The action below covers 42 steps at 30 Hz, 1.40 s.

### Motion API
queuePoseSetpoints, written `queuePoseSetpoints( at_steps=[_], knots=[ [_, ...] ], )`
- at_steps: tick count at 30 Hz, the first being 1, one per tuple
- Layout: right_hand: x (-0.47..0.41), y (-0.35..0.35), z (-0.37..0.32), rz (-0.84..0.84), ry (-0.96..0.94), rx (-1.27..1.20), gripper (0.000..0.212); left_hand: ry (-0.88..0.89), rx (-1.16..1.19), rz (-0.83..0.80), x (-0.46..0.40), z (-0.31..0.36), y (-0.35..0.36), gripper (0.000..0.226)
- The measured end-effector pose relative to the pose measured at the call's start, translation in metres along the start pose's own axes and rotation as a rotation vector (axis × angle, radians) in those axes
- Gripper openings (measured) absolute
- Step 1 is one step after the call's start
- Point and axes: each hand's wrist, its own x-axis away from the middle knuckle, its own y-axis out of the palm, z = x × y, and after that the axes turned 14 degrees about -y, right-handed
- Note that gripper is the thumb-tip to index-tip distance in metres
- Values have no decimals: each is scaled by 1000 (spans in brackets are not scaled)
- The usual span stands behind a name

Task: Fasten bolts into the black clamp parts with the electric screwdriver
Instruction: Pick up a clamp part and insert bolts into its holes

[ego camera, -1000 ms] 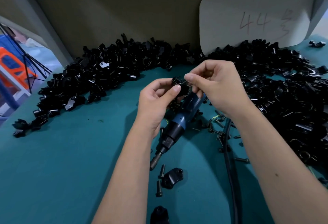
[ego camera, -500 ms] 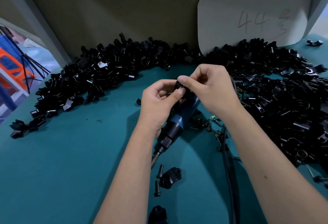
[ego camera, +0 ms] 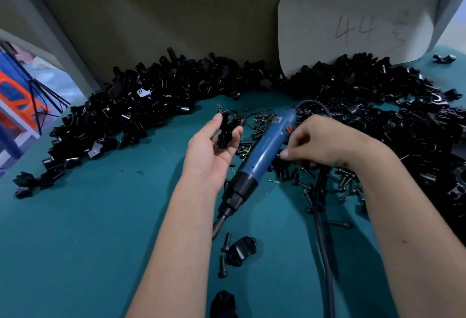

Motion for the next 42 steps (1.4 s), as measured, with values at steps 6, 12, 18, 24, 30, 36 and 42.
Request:
queuePoseSetpoints(
  at_steps=[6,12,18,24,30,36,42],
  knots=[
    [-8,18,-18,-58,47,150,42,-60,-18,29,5,-1,1,11],
    [-5,12,-20,-166,9,134,21,-77,-100,38,4,-3,1,18],
    [1,2,-2,43,60,-286,15,-90,-157,24,2,-2,0,19],
    [-6,3,-10,466,-112,-635,5,-43,-274,12,-1,-5,-1,31],
    [-19,26,-26,626,-383,-581,8,-36,-382,-36,-1,-8,0,14],
    [-19,31,-22,576,-407,-588,4,-46,-410,-49,0,-9,2,14],
    [-20,34,-20,530,-413,-541,5,-21,-423,-62,1,-10,4,14]
  ],
)
